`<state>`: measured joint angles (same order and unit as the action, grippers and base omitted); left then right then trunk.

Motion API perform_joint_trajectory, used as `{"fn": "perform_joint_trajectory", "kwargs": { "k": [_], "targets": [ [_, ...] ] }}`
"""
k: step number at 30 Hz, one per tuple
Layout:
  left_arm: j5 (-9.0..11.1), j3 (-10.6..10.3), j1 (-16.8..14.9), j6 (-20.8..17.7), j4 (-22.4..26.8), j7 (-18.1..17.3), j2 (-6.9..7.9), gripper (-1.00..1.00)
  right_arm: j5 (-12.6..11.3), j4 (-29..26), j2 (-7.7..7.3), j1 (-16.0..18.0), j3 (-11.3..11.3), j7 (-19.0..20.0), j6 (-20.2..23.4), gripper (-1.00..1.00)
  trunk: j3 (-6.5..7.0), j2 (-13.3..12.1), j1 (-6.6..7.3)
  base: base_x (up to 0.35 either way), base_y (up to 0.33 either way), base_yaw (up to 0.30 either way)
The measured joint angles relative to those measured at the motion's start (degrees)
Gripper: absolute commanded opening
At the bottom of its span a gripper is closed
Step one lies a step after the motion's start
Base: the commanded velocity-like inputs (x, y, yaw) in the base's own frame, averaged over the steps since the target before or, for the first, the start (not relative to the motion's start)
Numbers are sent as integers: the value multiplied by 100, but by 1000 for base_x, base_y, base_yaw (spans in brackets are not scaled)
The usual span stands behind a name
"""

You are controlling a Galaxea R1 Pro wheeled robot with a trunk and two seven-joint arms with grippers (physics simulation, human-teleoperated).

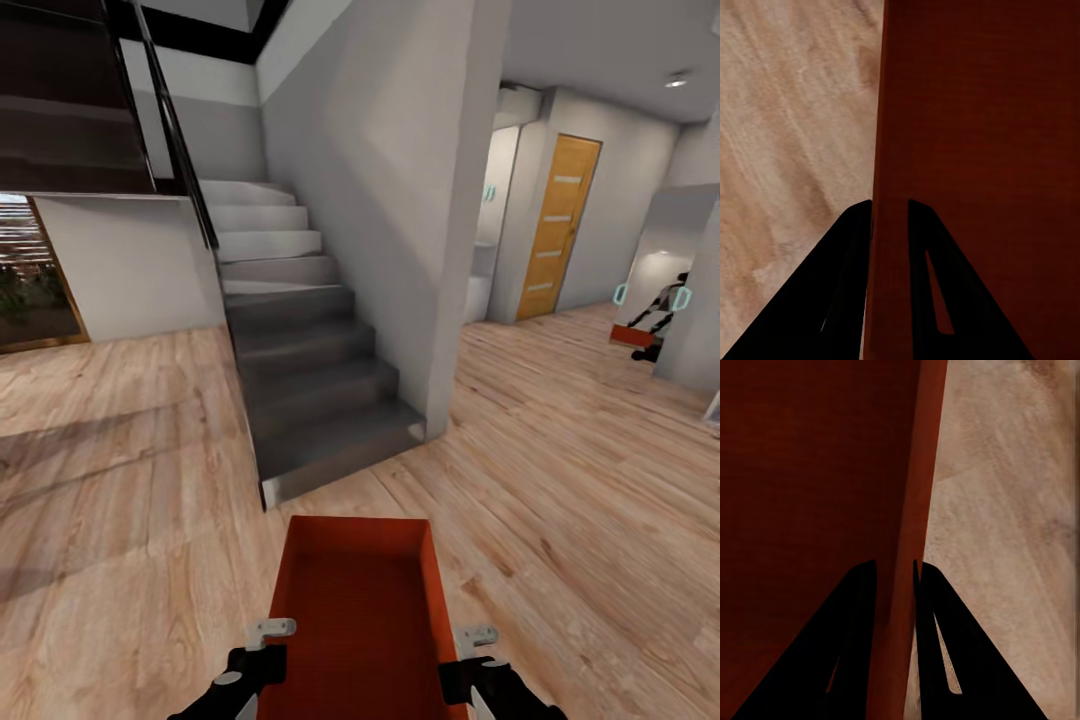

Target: Move the two storage containers from the living room to the garage. In the garage, place one container on the floor and stack the other container on top of it (either order is fine).

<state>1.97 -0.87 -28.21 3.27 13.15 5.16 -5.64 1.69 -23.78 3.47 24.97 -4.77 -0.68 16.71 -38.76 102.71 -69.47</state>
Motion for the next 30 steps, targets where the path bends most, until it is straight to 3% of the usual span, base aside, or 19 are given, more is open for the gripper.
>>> {"fn": "perform_joint_trajectory", "kwargs": {
  "k": [4, 11, 19, 30],
  "targets": [
    [2, -8, 0, 0, -1, 31, -23, -100, 0, -1, -26, 0, 0, 32, 0, -100, 1, 0, -1, 194, 4, -49],
    [-7, 27, -2, 1, 1, -109, 74, -100, -2, 0, 77, -2, 5, -89, 2, -100, 20, 0, -2, 88, 1, -201],
    [-13, 18, -2, 1, -1, -43, 29, -100, 0, -2, 32, -2, 5, -37, 2, -100, 50, 0, -2, 69, 0, -251],
    [-28, 14, -2, 0, -6, 41, -37, -100, 0, -3, -38, -2, 4, 46, 1, -100, 87, 0, 1, 291, 0, -258]
  ]
}}
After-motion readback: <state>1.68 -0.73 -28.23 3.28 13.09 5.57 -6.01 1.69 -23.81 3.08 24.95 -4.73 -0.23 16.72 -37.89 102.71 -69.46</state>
